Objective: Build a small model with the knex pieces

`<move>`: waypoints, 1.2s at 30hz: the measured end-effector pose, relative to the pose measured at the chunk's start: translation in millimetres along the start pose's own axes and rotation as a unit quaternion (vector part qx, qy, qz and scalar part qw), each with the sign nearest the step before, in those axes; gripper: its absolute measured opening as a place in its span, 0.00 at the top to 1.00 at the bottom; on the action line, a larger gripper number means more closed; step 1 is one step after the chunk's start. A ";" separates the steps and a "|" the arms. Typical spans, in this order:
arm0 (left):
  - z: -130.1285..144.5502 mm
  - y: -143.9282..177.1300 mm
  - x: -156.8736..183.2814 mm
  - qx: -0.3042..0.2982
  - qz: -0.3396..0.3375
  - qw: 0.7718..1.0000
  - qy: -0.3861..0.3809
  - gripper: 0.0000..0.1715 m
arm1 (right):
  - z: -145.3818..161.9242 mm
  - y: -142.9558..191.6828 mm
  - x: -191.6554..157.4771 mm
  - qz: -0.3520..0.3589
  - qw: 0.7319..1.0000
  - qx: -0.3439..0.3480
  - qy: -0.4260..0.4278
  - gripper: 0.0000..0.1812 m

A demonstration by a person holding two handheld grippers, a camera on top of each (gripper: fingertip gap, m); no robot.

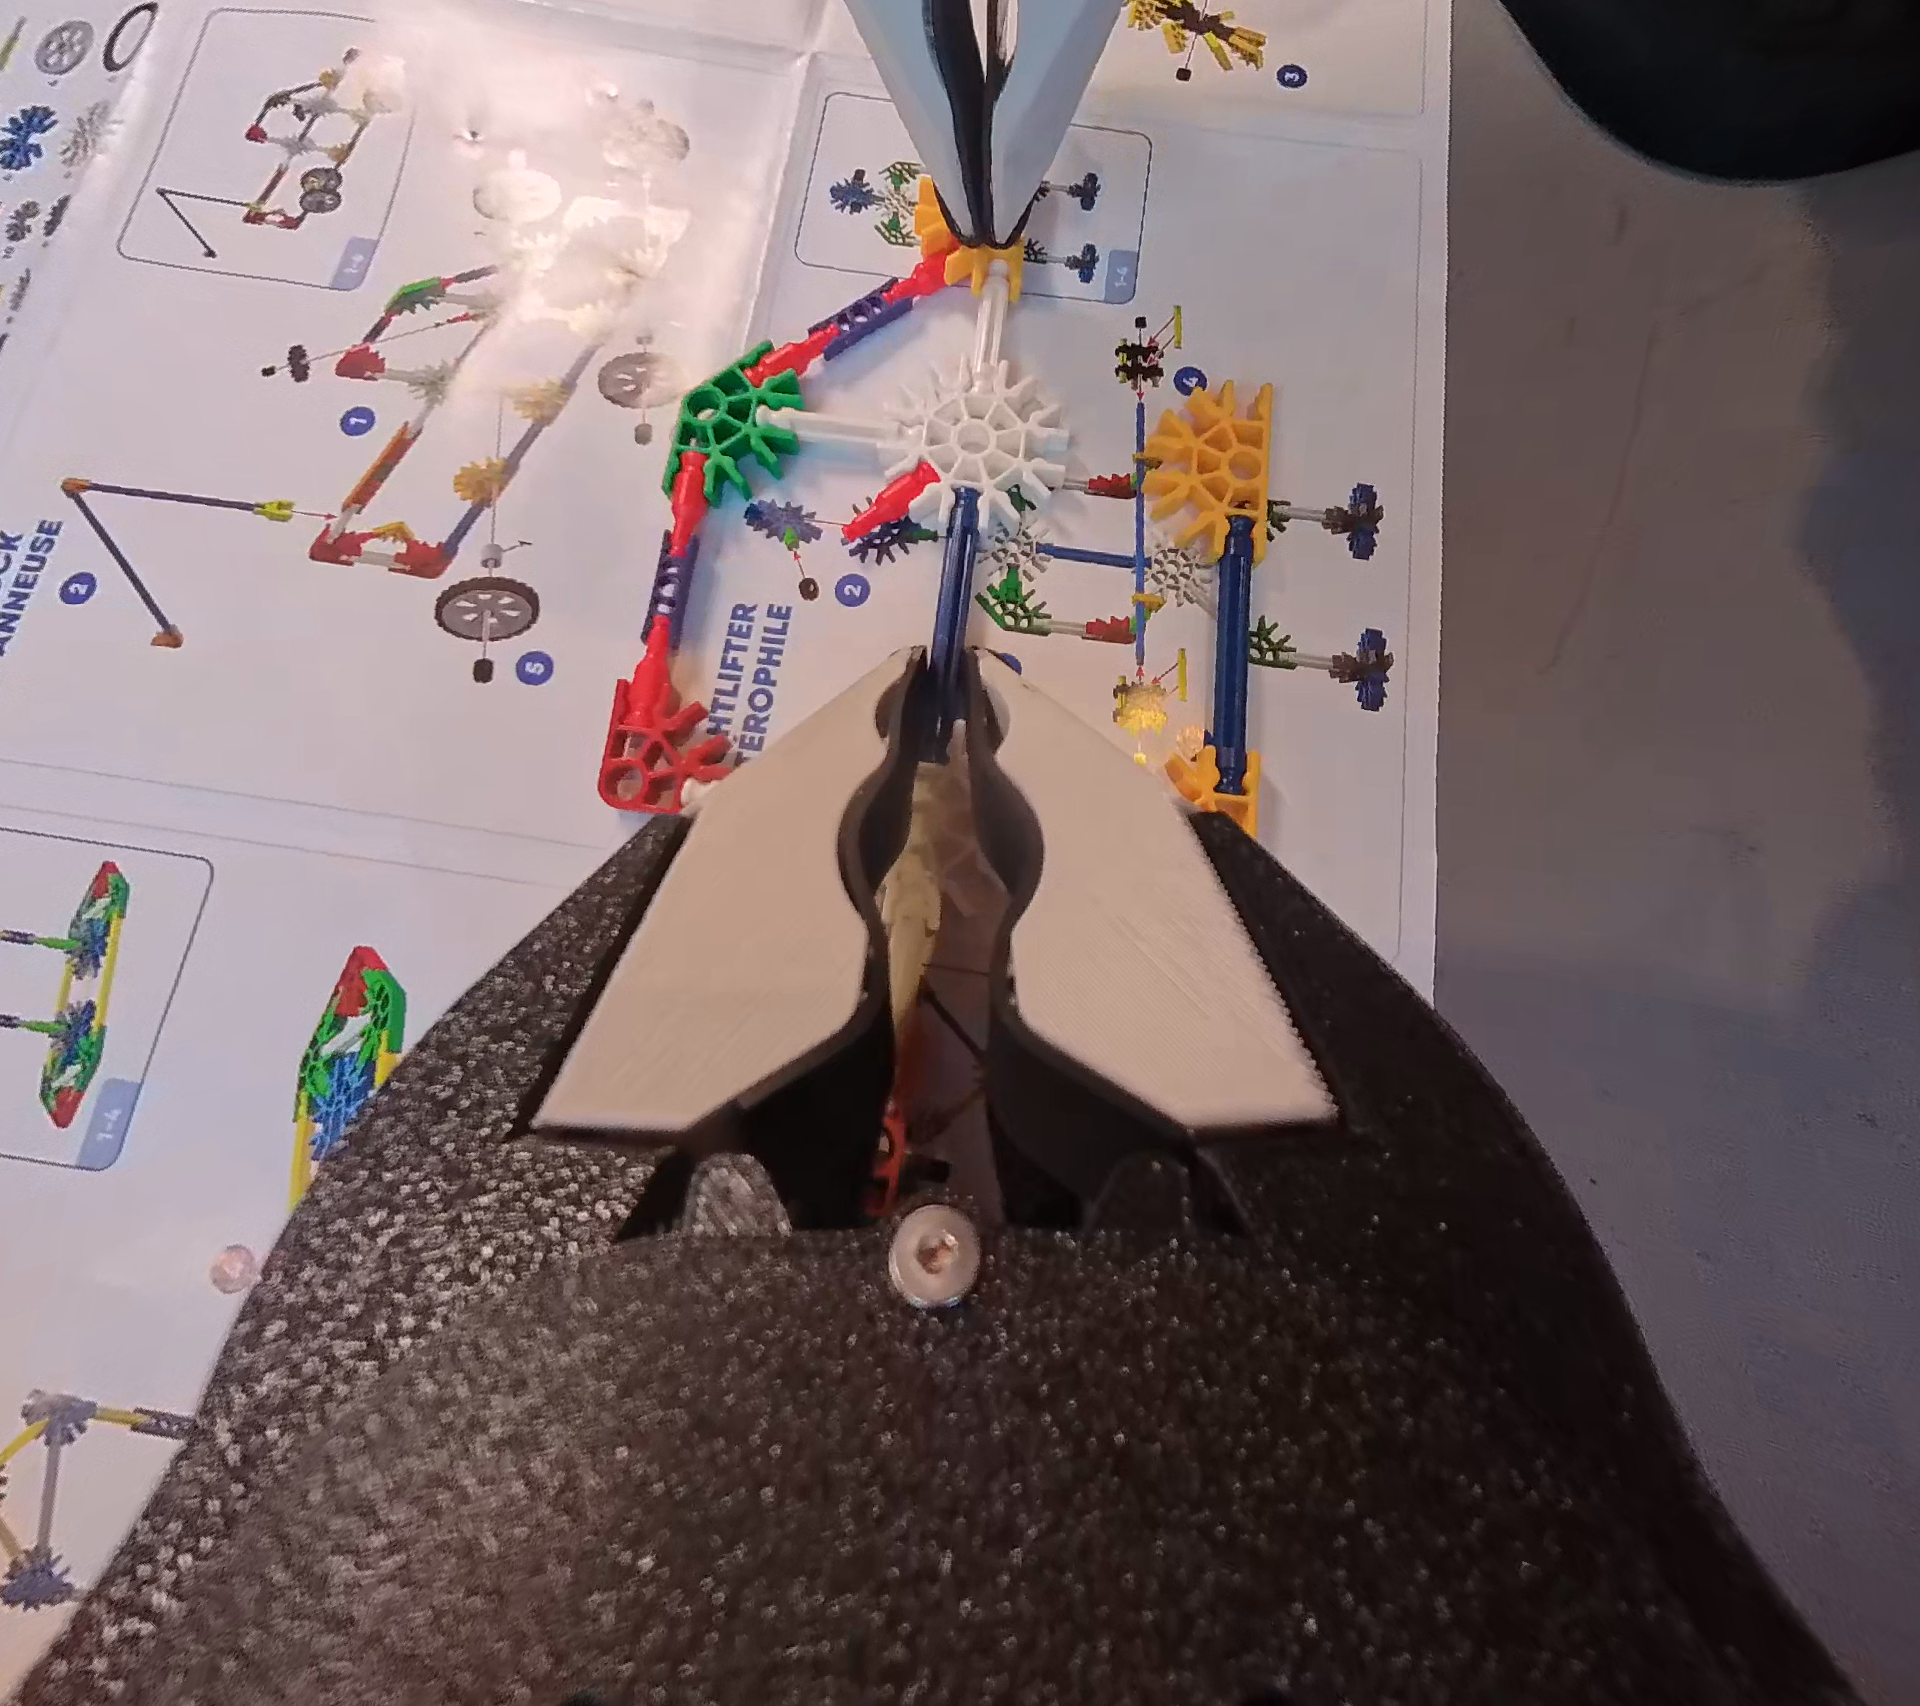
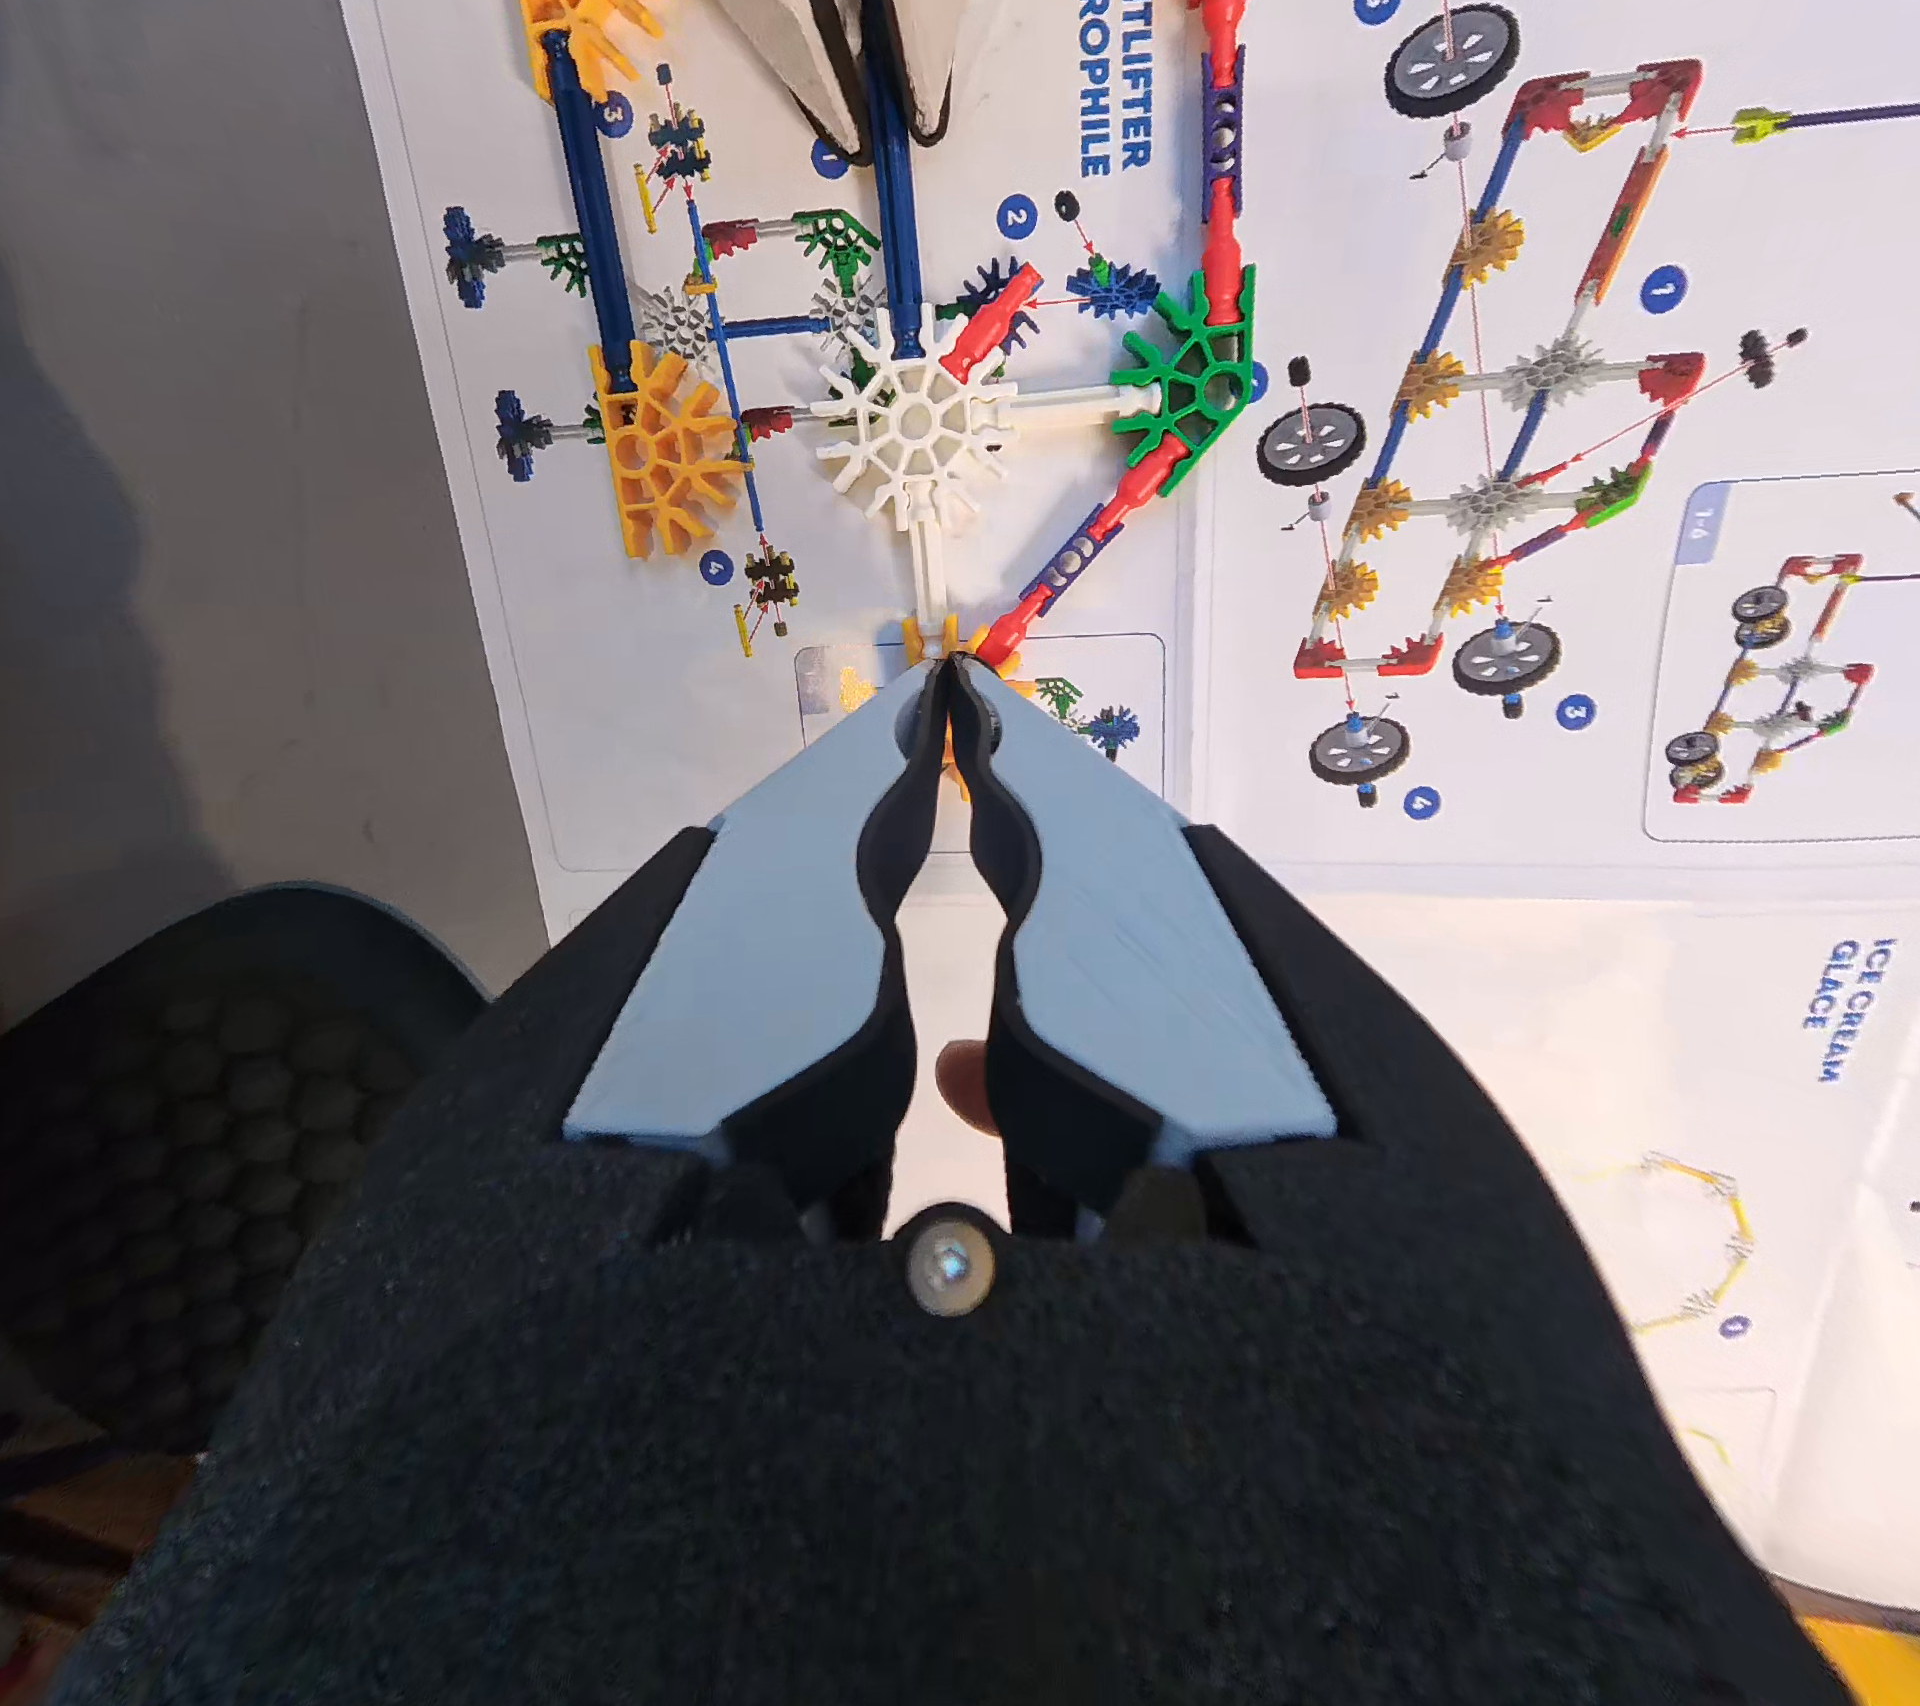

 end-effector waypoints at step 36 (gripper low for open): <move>0.2 0.1 1.2 0.003 -0.009 1.000 -0.010 0.97 | 11.6 1.7 -1.7 0.036 0.992 0.101 -0.069 0.96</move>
Point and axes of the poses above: each gripper's, where its closed fingertips meet, y back along the fingers, z out of its underside, x = y × z across the jaws, the point moved 4 cm from there along y, back along the fingers, and after that the axes turned 15 degrees about -z, right-handed, at the moved point
